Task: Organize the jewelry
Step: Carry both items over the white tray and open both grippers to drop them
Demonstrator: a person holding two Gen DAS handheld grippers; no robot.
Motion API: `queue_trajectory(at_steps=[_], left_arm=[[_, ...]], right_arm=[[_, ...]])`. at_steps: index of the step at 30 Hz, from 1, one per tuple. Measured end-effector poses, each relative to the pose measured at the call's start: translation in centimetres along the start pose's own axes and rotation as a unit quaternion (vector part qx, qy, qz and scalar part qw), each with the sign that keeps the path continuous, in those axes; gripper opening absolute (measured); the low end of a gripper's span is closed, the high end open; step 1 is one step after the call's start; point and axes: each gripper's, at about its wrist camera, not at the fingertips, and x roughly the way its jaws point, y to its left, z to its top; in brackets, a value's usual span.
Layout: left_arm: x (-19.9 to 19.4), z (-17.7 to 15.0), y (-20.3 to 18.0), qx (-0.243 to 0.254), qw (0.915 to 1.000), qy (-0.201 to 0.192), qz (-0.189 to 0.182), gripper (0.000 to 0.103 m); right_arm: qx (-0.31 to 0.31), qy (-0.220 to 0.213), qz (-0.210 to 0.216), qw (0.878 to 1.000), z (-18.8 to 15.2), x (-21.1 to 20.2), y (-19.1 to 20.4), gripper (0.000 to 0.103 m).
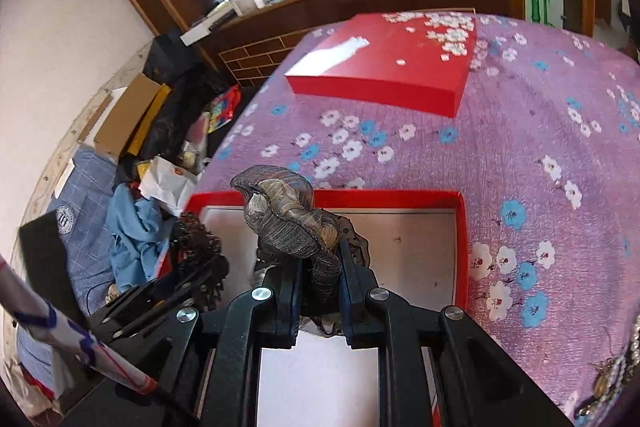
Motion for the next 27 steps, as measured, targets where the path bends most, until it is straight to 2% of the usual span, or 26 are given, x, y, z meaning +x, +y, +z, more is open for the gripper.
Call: queue_trajectory(at_steps=[5, 6, 8, 10, 17, 22, 24, 27], left_arm=[[0.3, -0.1, -0.1, -0.006, 0.9999, 0.009, -0.008, 0.035], [0.3, -0.1, 0.0, -0.008, 0.9999, 0.010, -0.008, 0.038], [0.0, 0.0, 0.1, -0.010, 0.9999, 0.002, -0.009, 0.051], [-0.9, 0.1, 0.2, -0.014, 0.9996, -0.017, -0.018, 0.055], [-3.1, 0.3, 0.9, -0.034, 0.9962, -0.066, -0.045, 0.055], [-4.5, 0.1, 0.6, -0.026, 0.9935, -0.095, -0.058, 0.056], [-5.2, -0.2, -0.1, -0.013, 0.9924, -0.112, -0.050, 0.056], [-5.8, -0.5, -1.2, 0.012, 0.9902, -0.126, -0.059, 0.056]], right_arm=[[0.012, 0.005, -0.008, 1.000, -0.3, 0.6, -1.2, 0.027], [0.014, 0.004, -0.008, 1.000, -0.3, 0.4, -1.4, 0.033], [0.014, 0.002, -0.002, 1.000, -0.2, 0.1, -1.5, 0.039], [0.012, -0.007, 0.004, 1.000, -0.2, -1.0, -1.6, 0.039], [-0.005, -0.049, 0.026, 0.998, -1.4, -6.6, -1.3, 0.039], [-0.012, -0.090, 0.041, 0.995, -6.0, -12.0, -2.9, 0.040], [-0.011, -0.108, 0.031, 0.994, -8.7, -14.2, -4.1, 0.055], [-0.016, -0.132, 0.005, 0.991, -11.2, -16.9, -5.5, 0.058]])
